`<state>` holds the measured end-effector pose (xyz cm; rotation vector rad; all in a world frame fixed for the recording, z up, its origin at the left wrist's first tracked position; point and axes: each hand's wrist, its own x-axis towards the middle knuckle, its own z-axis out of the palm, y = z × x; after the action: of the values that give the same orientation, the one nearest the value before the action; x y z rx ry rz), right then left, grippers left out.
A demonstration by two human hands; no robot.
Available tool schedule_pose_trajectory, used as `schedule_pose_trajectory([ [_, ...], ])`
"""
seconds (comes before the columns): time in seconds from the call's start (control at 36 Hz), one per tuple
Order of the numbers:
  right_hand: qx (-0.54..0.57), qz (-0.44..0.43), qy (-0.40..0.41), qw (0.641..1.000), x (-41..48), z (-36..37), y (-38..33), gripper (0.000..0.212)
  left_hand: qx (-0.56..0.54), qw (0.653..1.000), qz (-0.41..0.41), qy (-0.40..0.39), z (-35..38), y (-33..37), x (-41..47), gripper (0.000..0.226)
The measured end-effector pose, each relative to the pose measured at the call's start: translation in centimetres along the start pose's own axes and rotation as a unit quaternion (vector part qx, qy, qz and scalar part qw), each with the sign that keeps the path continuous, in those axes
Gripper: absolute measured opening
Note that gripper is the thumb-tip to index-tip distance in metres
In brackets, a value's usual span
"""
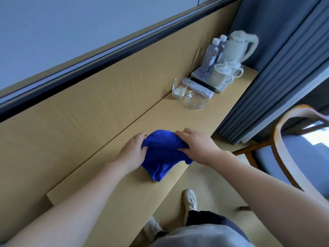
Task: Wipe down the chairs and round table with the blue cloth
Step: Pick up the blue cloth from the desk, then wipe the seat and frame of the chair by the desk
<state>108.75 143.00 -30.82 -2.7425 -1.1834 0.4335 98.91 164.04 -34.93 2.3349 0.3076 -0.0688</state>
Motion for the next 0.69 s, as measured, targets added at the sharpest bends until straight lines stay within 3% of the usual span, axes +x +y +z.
schedule_pose_trajectory([
  [0.31,-0.007,0.078,0.137,0.988,-7.6,-5.1,3.5,0.051,0.019,0.988,0.152,-0.026,-0.5,9.4,1.2,0.007],
  [0.53,0.005,0.141,0.199,0.970,-16.2,-6.1,8.5,0.051,-0.028,0.966,0.230,-0.117,2.8,18.2,-1.4,0.028],
  [0.69,0.027,0.203,0.206,0.957,-25.4,-4.8,13.2,0.054,-0.028,0.928,0.340,-0.146,8.8,26.3,-5.0,0.037],
])
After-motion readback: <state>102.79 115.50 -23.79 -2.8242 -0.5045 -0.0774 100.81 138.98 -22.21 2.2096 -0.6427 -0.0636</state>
